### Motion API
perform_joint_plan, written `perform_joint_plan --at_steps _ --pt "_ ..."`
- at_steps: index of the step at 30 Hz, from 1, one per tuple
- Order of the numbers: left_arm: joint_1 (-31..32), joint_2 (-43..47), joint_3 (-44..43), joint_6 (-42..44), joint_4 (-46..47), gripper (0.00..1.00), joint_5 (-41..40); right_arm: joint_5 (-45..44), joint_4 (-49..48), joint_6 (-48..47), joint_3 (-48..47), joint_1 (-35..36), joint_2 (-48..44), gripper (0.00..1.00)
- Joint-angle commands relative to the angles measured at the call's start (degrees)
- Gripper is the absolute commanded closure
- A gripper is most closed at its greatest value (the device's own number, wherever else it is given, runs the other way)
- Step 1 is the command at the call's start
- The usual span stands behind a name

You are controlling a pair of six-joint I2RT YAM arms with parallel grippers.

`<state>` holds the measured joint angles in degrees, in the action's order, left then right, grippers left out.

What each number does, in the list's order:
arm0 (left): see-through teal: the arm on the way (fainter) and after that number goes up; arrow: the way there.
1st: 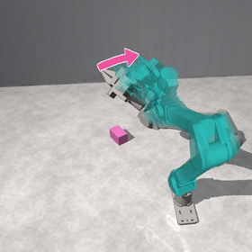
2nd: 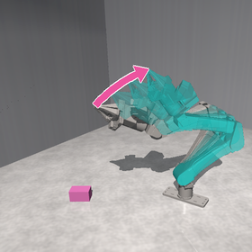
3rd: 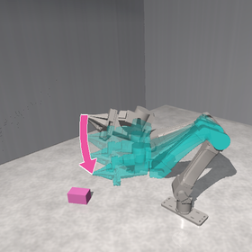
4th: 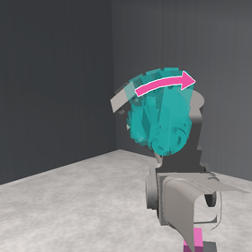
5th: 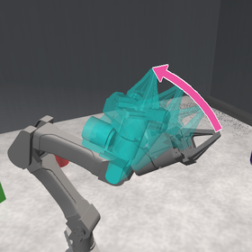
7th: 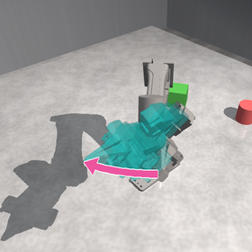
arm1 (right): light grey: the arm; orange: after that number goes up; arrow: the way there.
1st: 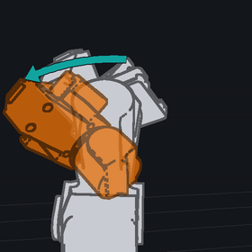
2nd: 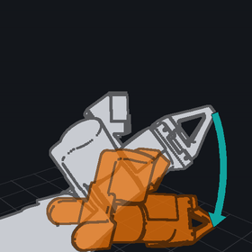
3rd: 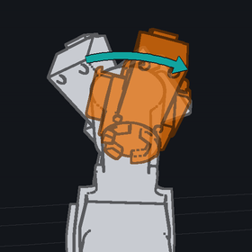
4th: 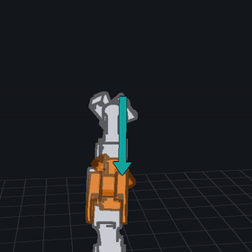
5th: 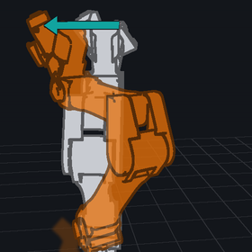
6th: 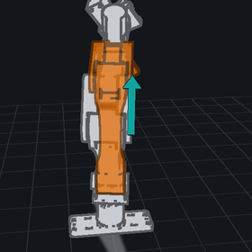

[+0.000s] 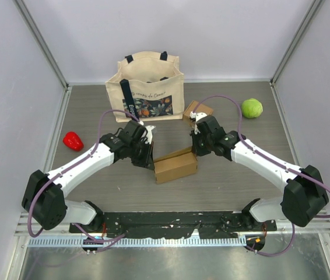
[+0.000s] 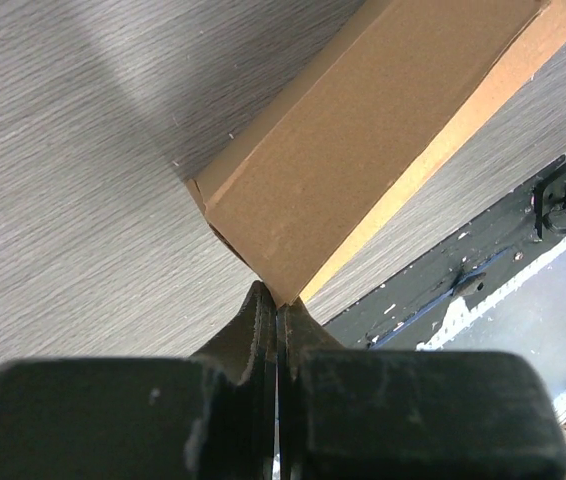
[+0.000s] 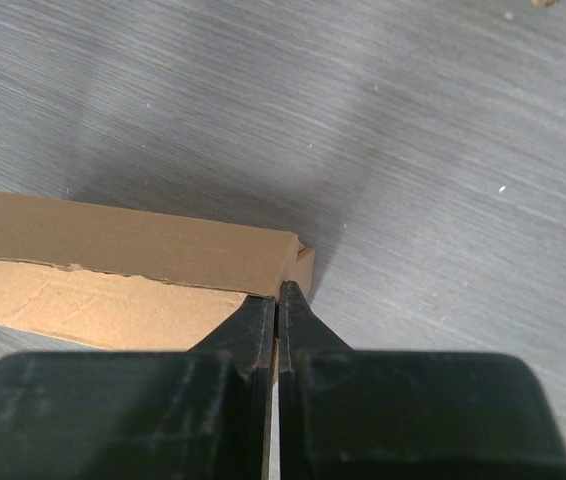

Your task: Fold the paper box

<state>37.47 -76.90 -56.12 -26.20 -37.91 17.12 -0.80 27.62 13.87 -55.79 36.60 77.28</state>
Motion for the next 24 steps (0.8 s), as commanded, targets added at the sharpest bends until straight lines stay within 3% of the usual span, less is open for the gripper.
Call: perform_joint_plan --at_steps 1,13,24 --pt "1.02 -0.97 1.01 -2.01 0.03 1.0 0.72 2.2 0.78 8.01 -1.78 1.37 -0.72 0.99" --pt "4.45 -1.76 1.89 -4.39 1.88 1.0 -1.13 1.5 -0.19 22.59 0.24 2.69 -2.39 0.99" --pt "5.07 0.44 1.19 -5.36 1.26 1.0 -3.32 -1.75 -8.97 20.41 4.99 5.06 -8.89 0.99"
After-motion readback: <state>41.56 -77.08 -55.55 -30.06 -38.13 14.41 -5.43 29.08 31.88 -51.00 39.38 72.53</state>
